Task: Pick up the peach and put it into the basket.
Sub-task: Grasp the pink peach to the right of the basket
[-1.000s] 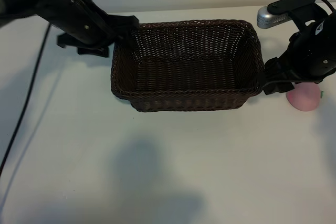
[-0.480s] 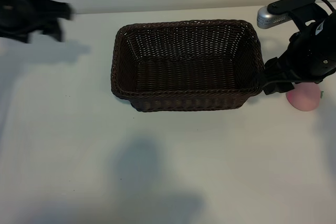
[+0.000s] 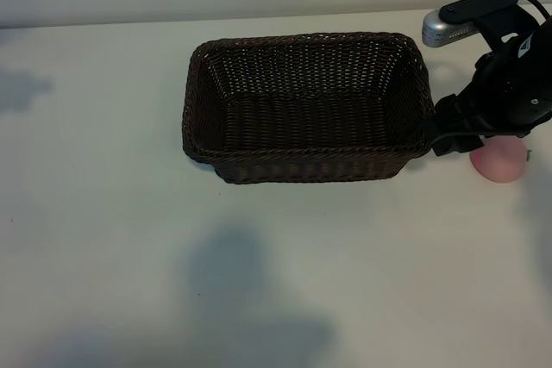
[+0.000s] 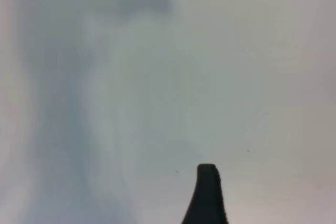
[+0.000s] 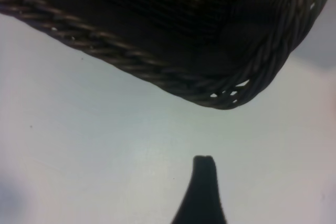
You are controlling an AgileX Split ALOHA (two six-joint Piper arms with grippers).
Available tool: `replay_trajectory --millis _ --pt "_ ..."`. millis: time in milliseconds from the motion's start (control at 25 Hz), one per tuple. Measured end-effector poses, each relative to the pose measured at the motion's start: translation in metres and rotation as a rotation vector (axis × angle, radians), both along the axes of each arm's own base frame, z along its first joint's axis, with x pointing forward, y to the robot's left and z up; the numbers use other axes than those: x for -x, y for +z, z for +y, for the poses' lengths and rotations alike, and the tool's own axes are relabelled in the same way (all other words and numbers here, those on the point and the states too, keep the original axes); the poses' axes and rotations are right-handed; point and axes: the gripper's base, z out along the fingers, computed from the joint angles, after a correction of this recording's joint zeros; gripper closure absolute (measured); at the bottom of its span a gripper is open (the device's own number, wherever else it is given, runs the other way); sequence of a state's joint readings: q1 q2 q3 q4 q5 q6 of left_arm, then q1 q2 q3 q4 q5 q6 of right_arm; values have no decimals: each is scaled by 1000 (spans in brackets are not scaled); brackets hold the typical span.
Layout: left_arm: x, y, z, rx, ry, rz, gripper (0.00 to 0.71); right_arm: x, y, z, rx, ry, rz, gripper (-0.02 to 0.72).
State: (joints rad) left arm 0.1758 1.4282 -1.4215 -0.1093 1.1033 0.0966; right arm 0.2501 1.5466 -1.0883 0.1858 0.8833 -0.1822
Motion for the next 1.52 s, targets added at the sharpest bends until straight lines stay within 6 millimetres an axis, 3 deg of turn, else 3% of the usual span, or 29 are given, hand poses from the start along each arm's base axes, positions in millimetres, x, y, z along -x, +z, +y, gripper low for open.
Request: replay_trajectory --millis 240,440,560,680,1040,1200,1520 --pt "57 52 -20 40 -93 -183 114 0 0 0 0 0 0 108" --pt "129 94 -33 -16 -125 -397 114 0 0 0 0 0 0 108" --pt "179 104 -42 -60 -142 -528 114 0 0 0 0 0 0 108" --pt "207 85 -46 -86 -140 -567 114 0 0 0 0 0 0 108" --pt "255 -19 -51 -117 -110 -575 114 0 0 0 0 0 0 108" --pt "271 -44 -54 -98 -83 -598 114 0 0 0 0 0 0 108" --pt "279 -76 -53 -87 -46 -538 114 0 0 0 1 0 0 108"
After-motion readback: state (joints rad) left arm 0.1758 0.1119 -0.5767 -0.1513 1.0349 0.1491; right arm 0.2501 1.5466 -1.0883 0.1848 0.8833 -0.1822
